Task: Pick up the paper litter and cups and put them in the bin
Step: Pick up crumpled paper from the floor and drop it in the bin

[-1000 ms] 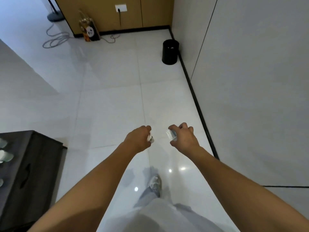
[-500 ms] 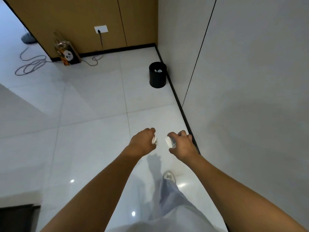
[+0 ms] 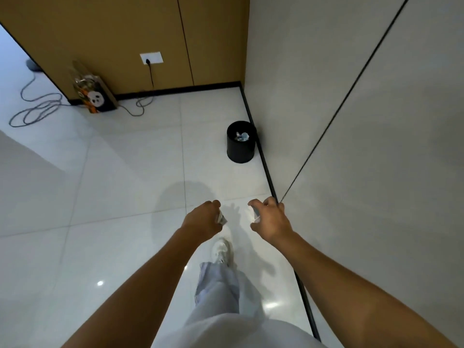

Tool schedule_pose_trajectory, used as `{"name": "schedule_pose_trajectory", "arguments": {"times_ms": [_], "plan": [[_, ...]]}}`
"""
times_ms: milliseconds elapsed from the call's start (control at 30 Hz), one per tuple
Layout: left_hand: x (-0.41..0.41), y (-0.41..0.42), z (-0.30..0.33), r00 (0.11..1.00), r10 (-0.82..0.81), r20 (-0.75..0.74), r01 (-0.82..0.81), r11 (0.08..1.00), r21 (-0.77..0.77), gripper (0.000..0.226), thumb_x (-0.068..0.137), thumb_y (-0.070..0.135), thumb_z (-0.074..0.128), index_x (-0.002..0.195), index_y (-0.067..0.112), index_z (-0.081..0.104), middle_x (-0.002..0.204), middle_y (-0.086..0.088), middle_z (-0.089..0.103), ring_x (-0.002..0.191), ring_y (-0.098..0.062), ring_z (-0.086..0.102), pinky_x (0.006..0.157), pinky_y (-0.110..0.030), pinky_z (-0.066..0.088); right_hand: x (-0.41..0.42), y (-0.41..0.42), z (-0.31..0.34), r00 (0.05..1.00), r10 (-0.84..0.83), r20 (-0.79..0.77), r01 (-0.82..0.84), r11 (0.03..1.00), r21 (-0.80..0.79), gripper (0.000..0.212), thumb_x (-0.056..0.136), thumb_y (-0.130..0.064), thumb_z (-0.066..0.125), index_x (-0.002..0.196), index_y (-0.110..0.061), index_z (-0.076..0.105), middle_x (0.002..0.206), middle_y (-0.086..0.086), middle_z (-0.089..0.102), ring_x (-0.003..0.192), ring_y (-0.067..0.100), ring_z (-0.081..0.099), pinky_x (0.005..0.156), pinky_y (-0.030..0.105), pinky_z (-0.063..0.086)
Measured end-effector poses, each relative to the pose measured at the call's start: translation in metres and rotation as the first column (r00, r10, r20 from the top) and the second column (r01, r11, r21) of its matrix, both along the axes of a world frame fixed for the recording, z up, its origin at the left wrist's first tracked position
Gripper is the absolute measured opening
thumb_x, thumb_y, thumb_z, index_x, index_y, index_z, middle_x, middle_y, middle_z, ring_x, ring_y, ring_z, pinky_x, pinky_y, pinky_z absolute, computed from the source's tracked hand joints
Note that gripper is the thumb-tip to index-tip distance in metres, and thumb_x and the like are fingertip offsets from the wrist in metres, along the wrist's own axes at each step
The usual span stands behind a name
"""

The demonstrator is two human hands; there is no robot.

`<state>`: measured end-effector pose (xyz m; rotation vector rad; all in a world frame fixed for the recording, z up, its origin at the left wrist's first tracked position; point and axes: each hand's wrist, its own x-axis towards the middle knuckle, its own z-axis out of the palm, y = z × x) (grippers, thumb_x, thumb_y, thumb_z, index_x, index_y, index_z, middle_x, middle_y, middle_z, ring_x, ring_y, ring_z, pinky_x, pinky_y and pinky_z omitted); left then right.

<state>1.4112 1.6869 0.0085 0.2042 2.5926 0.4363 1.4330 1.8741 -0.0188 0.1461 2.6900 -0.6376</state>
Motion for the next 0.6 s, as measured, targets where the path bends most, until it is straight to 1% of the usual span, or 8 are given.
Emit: {"name": "schedule_pose_trajectory", "arguments": {"times_ms": [67,200,333,467,600], "plan": [[-0.055,-0.002,-0.003,1.0,-0.005,-0.011,0.005,1.0,-0.001,0.046,0.086,0.027,0.063,0.127,0.012,0.049,0.118,-0.006,0.059,0.105,-0.025,0.059,0.087,-0.034,0.05,-0.053,0.0,-0.003,1.0,0.003,-0.001,-0.003,1.0,0.011,0.053,0.086,-0.015,0.062,0.134,-0.031,0.046,0.124,0.006,0.039,0.116,0.029,0.034,0.085,0.037,0.051],[-0.166,-0.005,-0.003,0.999,-0.028,-0.016,0.028,1.0,0.0,0.047,0.085,0.025,0.065,0.127,0.011,0.048,0.12,-0.007,0.058,0.107,-0.026,0.059,0.087,-0.033,0.049,-0.153,-0.001,-0.003,0.999,-0.034,-0.015,0.034,0.999,0.0,0.053,0.085,-0.016,0.063,0.133,-0.03,0.047,0.122,0.006,0.04,0.112,0.028,0.036,0.081,0.038,0.052],[-0.263,0.005,0.002,0.999,-0.037,-0.032,0.038,0.999,0.039,0.044,0.087,0.029,0.064,0.124,0.009,0.05,0.117,-0.007,0.059,0.105,-0.025,0.059,0.084,-0.031,0.046,-0.238,0.009,0.002,0.998,-0.058,-0.022,0.058,0.998,-0.004,0.052,0.084,-0.018,0.065,0.132,-0.031,0.047,0.124,0.006,0.039,0.113,0.03,0.037,0.086,0.04,0.051],[-0.343,0.028,-0.003,0.996,-0.092,0.006,0.092,0.996,0.014,0.048,0.086,0.028,0.064,0.127,0.012,0.047,0.122,-0.006,0.056,0.11,-0.025,0.056,0.089,-0.034,0.048,-0.308,0.028,-0.002,0.997,-0.075,-0.005,0.075,0.997,0.008,0.054,0.085,-0.02,0.066,0.134,-0.032,0.046,0.128,0.007,0.041,0.115,0.03,0.038,0.091,0.035,0.048],[-0.424,0.054,-0.016,0.997,-0.081,0.011,0.08,0.996,0.034,0.048,0.086,0.026,0.063,0.13,0.015,0.046,0.122,-0.004,0.055,0.111,-0.024,0.056,0.089,-0.033,0.046,-0.387,0.051,-0.014,0.998,-0.06,0.008,0.059,0.998,0.028,0.055,0.086,-0.021,0.066,0.136,-0.031,0.045,0.128,0.007,0.041,0.115,0.03,0.038,0.088,0.033,0.047]]}}
